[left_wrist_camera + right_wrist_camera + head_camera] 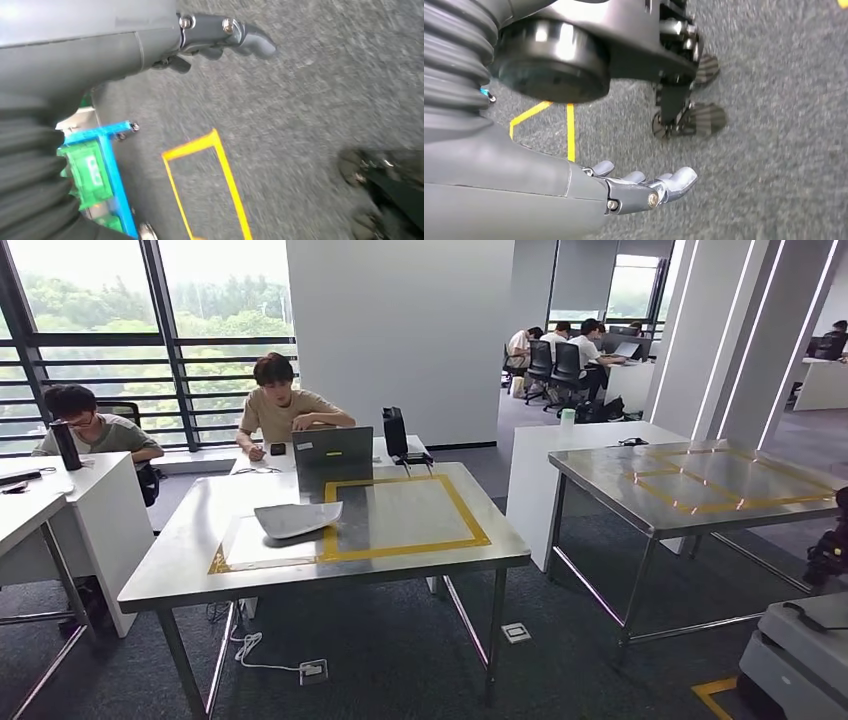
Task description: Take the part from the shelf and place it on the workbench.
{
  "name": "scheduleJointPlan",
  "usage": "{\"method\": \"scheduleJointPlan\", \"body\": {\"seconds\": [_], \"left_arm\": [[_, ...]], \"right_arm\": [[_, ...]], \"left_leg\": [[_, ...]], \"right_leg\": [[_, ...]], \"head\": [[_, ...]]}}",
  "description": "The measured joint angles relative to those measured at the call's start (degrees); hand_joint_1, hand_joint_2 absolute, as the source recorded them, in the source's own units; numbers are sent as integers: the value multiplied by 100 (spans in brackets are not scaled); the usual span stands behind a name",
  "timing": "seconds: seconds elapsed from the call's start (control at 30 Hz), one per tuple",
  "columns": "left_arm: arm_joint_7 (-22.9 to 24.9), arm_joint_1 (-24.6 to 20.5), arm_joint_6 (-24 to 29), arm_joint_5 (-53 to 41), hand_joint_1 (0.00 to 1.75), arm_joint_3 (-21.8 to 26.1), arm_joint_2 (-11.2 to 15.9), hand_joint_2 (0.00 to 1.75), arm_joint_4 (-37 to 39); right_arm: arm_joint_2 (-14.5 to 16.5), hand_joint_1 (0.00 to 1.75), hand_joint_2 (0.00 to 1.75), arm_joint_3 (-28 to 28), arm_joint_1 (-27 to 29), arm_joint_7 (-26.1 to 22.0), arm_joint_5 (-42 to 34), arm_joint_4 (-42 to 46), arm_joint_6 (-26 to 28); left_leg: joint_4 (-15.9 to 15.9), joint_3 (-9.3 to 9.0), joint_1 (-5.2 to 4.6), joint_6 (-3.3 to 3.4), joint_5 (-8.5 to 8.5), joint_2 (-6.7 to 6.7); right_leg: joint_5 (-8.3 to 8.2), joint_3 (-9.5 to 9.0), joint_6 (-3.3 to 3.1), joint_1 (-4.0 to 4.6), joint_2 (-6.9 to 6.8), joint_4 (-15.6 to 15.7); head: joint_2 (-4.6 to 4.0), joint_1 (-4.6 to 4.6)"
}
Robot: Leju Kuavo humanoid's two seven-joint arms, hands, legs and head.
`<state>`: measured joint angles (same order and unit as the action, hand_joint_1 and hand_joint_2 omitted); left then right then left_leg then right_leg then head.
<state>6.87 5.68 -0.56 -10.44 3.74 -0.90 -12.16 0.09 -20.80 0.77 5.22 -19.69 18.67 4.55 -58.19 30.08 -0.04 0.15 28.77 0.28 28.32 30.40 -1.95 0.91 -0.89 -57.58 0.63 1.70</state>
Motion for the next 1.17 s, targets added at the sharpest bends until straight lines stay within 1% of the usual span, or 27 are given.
{"method": "scheduleJointPlan", "body": {"seconds": [0.03, 0.23, 0.37, 0.5, 0.87, 1.17], "left_arm": [[-46, 15, 1, 70, 0, -15, 1, 0, -59], [-323, 114, 17, 491, 0, -89, 17, 0, -434], [-513, 190, 39, 781, 0, -146, 35, 0, -671], [-656, 233, 44, 988, 0, -165, 44, 0, -832], [-687, 269, 48, 1048, 0, -214, 51, 0, -971], [-687, 283, 47, 1050, 0, -217, 51, 0, -1000]], "right_arm": [[0, 0, 0, 130, 60, -34, 132, 23, -30], [0, 0, 0, 873, 404, -244, 920, 127, -216], [0, 0, 0, 1361, 600, -393, 1468, 185, -338], [0, 0, 0, 1675, 721, -496, 1871, 223, -431], [0, 0, 0, 1934, 786, -541, 1965, 232, -440], [0, 0, 0, 1957, 799, -541, 1965, 251, -439]], "left_leg": [[-1, 10, -1, 6, 0, 5], [-5, 35, -13, 17, 5, 17], [-5, 35, -10, 17, 5, 17], [-4, 35, -5, 15, 5, 17], [0, 34, 3, 7, 0, 17], [0, 34, 3, 6, 0, 17]], "right_leg": [[-7, 0, 13, -1, 3, 7], [-17, -1, 105, -16, 12, 22], [-15, 1, 111, -24, 12, 18], [-13, 8, 113, -23, 11, 9], [-8, 14, 107, -16, 12, -4], [-8, 14, 107, -16, 12, -5]], "head": [[0, 1], [-1, 1], [0, 0], [0, 0], [0, 0], [0, 0]]}}
